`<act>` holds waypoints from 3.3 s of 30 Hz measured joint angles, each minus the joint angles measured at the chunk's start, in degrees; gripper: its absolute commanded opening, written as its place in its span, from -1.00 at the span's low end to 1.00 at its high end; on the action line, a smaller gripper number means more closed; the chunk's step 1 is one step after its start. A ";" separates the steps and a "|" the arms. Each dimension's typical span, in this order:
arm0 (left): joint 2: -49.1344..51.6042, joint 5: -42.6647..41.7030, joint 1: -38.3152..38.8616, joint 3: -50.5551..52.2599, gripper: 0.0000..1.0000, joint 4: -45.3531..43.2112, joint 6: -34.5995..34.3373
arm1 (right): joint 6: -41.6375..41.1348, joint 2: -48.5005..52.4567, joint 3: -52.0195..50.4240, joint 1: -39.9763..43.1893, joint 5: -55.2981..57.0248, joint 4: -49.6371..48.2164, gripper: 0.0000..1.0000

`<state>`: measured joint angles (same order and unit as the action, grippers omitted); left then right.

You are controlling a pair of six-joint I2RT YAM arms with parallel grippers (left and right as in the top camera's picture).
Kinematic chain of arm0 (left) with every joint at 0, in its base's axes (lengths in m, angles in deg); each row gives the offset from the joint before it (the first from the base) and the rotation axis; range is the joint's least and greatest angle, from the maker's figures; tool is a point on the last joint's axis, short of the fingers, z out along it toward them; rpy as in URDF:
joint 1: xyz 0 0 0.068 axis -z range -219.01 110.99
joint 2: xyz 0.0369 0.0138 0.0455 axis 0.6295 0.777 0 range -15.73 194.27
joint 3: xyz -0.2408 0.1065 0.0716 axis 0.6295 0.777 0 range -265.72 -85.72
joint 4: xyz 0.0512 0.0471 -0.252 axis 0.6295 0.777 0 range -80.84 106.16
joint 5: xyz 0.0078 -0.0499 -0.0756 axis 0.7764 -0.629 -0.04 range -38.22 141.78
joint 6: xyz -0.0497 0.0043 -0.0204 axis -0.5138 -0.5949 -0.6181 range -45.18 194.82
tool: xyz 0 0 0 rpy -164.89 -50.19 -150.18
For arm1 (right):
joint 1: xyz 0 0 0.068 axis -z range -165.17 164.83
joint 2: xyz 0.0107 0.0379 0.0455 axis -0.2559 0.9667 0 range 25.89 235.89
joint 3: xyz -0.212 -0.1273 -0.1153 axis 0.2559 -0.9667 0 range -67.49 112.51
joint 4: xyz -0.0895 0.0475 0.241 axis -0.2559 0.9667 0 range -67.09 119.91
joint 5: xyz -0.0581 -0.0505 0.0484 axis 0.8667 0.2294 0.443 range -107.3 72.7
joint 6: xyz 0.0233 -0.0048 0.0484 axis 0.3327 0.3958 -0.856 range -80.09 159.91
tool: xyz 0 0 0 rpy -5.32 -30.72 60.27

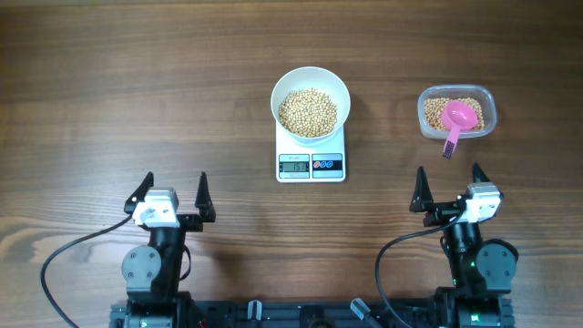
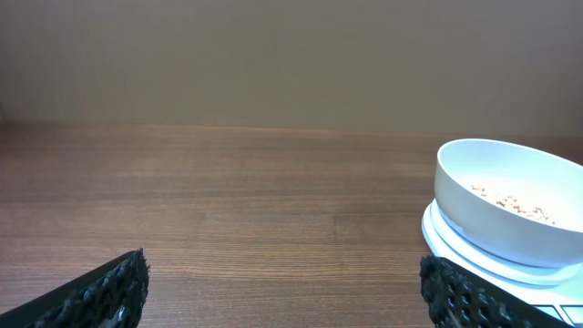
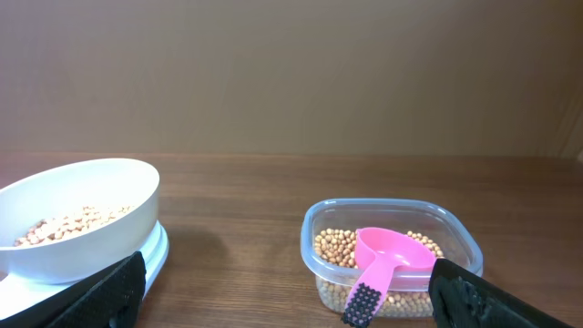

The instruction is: Scoop item into bowl and weigh 150g on scale

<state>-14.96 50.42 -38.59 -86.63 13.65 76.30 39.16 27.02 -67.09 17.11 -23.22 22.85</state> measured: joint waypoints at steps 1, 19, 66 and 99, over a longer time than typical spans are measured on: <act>0.00 0.00 0.09 0.00 1.00 0.00 -0.02 | 0.02 0.00 0.00 0.00 0.00 0.00 0.99; 0.00 0.00 2.16 0.00 1.00 0.00 0.00 | 0.02 0.00 0.00 0.00 0.00 0.00 1.00; 0.00 0.02 2.16 0.00 1.00 0.00 0.00 | 0.02 0.00 0.00 0.00 0.00 0.00 1.00; 0.00 0.00 2.16 0.00 1.00 0.00 0.00 | 0.02 0.00 0.00 0.00 0.00 0.00 1.00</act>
<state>-14.96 50.42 -36.42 -86.63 13.65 76.30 39.18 27.02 -67.09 17.11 -23.22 22.85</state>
